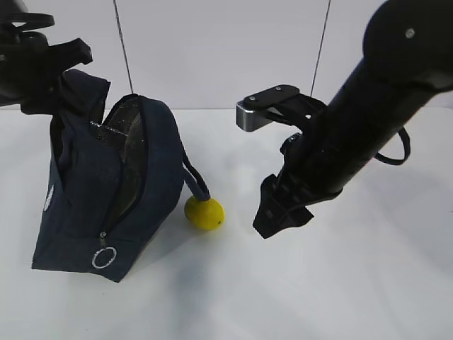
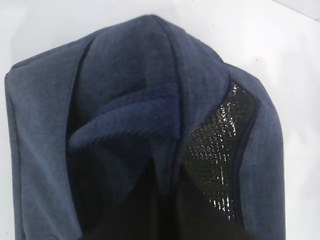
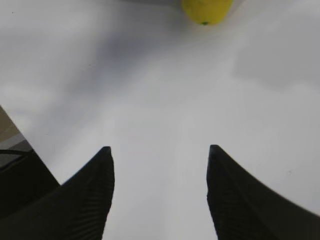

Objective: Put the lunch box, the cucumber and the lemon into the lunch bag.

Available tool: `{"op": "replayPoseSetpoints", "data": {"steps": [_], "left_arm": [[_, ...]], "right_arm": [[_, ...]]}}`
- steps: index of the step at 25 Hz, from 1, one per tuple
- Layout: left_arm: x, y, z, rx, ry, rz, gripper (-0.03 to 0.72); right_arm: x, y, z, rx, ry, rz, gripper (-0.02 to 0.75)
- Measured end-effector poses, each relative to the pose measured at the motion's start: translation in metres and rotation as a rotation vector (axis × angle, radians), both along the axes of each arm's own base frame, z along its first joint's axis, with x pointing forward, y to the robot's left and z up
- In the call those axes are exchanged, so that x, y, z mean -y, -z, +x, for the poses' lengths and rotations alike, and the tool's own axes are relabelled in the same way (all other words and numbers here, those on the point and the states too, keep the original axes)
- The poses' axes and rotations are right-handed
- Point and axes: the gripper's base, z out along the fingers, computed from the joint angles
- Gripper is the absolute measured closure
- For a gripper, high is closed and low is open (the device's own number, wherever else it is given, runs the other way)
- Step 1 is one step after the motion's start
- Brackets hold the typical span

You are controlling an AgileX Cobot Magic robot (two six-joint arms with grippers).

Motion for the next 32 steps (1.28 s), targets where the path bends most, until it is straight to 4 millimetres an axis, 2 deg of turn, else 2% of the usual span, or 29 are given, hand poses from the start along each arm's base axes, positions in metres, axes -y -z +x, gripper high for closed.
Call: {"op": "replayPoseSetpoints", "data": {"steps": [5, 8, 16, 22, 28, 32], "left_arm": [[0.000, 0.000, 0.000, 0.004, 0.004, 0.003, 0.695], [0.000, 0.000, 0.000, 0.005, 0.004, 0.003, 0.695], [0.000, 0.000, 0.001, 0.006, 0.005, 0.004, 0.695], [0.000, 0.000, 0.001, 0.006, 0.006, 0.005, 0.695], [-0.001, 0.000, 0.001, 0.012, 0.011, 0.020, 0.695], [-0.002, 0.001, 0.001, 0.017, 0.018, 0.041, 0.695]], "right_arm": [[0.011, 0.020, -0.017, 0.112, 0.004, 0.036, 0.288], [0.012, 0.029, -0.020, 0.156, 0.008, 0.069, 0.288], [0.007, 0.025, -0.005, 0.270, 0.140, 0.163, 0.288], [0.005, 0.041, 0.001, 0.322, 0.020, 0.110, 0.287], [-0.003, 0.057, 0.005, 0.310, -0.034, 0.144, 0.176], [-0.009, 0.068, 0.009, 0.321, -0.065, 0.186, 0.157]]}}
